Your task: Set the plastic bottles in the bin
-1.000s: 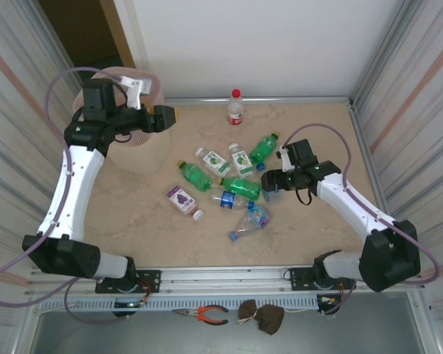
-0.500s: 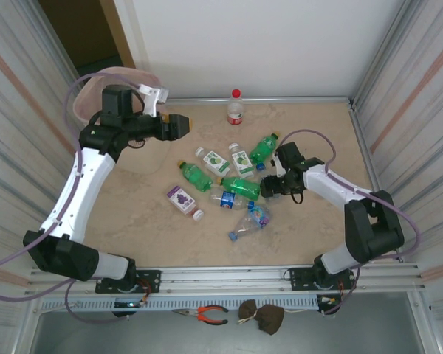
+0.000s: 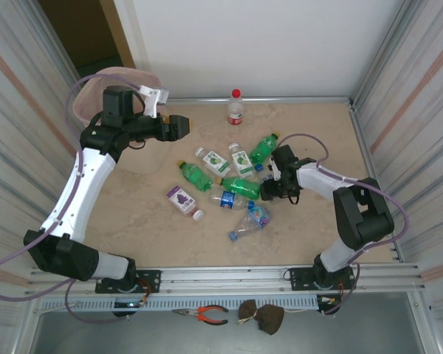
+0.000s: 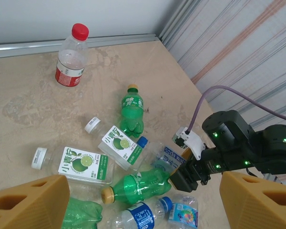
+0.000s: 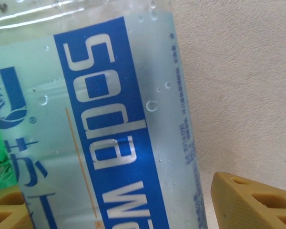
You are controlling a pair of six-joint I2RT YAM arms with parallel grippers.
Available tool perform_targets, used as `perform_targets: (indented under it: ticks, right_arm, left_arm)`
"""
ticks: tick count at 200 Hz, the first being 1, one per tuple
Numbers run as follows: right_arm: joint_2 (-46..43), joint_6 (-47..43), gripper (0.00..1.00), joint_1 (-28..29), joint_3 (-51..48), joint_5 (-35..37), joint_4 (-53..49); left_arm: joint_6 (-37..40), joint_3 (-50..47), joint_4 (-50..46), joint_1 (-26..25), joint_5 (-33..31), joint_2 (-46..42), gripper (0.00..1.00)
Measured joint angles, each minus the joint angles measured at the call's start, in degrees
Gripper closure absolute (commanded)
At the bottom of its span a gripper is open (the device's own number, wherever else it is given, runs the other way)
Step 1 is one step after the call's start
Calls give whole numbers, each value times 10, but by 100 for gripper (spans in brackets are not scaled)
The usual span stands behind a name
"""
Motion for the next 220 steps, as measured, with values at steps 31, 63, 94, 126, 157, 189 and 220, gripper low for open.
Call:
perform_targets:
  ticks: [31, 63, 94, 126, 157, 189, 220]
  right_arm:
    - [7, 0, 30, 0, 2, 0, 1]
    - [15, 1, 33, 0, 9, 2, 1]
    - [20, 4, 37, 0, 11, 2, 1]
    - [21, 7, 40, 0, 14, 2, 1]
    - [20, 9, 41, 0, 14, 9, 1]
    - [0, 10, 42, 0, 14, 21, 0]
    - [-43, 11, 43, 0, 15, 31, -9]
  left_arm:
    - [0, 0, 2, 0, 0, 0, 17]
    - [0, -7, 7, 0, 0, -1, 17]
    - [0, -12, 7, 0, 0, -4, 17]
    - [0, -13, 9, 0, 0, -10, 17]
    - [-1, -16, 10, 0, 0, -14, 17]
    - [-3, -18, 11, 0, 0, -14, 17]
    - [-8, -19, 11, 0, 2, -16, 17]
